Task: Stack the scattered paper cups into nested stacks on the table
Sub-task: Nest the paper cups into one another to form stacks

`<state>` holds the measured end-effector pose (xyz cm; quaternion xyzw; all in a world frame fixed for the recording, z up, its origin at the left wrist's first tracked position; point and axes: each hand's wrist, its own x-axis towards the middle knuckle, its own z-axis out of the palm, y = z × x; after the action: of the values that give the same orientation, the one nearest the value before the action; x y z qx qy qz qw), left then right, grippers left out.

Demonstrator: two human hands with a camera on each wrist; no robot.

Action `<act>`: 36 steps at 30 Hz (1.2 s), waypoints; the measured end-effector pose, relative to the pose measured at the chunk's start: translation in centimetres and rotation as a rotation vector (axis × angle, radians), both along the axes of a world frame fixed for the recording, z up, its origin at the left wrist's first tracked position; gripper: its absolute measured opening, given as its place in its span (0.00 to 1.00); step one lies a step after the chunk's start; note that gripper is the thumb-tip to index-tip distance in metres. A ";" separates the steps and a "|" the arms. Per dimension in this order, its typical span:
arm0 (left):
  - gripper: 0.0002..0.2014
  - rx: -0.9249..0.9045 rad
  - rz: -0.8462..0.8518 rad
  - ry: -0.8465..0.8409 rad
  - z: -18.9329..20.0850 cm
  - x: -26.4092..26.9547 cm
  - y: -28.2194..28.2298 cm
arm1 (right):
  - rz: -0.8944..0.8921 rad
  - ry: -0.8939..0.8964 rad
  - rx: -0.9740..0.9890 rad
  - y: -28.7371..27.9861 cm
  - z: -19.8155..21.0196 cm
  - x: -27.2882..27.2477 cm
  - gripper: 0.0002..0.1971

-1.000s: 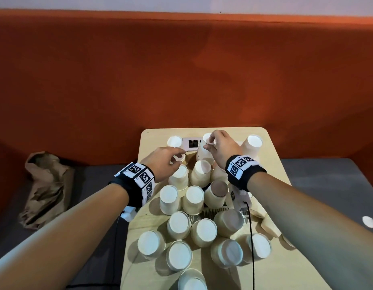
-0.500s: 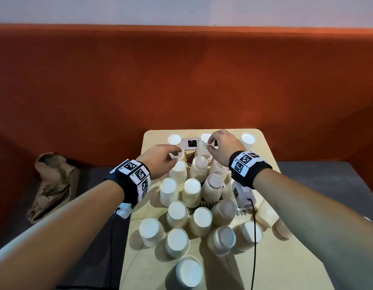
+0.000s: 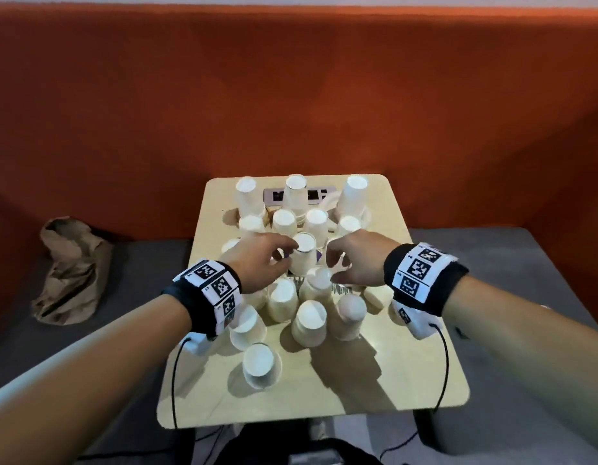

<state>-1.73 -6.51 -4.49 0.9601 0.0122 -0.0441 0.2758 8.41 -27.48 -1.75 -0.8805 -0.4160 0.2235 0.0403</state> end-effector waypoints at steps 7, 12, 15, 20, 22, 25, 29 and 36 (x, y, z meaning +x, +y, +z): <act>0.16 0.014 -0.052 -0.032 -0.8 -0.8 -4.7 | 0.075 -0.067 -0.117 -4.7 -3.3 -3.1 0.27; 0.16 0.013 -0.056 -0.027 -0.7 -1.0 -5.3 | 0.114 -0.110 -0.147 -5.9 -4.8 -4.0 0.30; 0.19 0.007 -0.068 -0.023 -0.1 -0.7 -5.6 | 0.027 -0.050 -0.062 -6.9 -3.6 -3.3 0.28; 0.46 -0.015 -0.147 0.108 0.7 -0.9 -7.2 | -0.100 0.034 0.174 -9.1 1.2 -1.6 0.25; 0.49 0.001 -0.193 0.097 1.0 -0.6 -8.5 | -0.164 0.134 0.338 -9.9 2.8 -1.3 0.23; 0.35 -0.064 -0.192 -0.002 1.2 0.5 -10.0 | -0.244 0.249 0.553 -10.7 3.7 -0.8 0.24; 0.31 -0.114 -0.140 -0.005 1.2 1.9 -10.4 | -0.312 0.283 0.566 -11.8 3.0 0.6 0.31; 0.43 -0.012 -0.074 0.029 1.1 2.4 -10.0 | -0.372 -0.008 0.022 -14.8 -1.7 2.2 0.38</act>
<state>0.69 -16.49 -3.43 0.9575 -0.0195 -0.0682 0.2796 10.56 -42.28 -3.43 -0.9427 -0.2488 0.2040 0.0887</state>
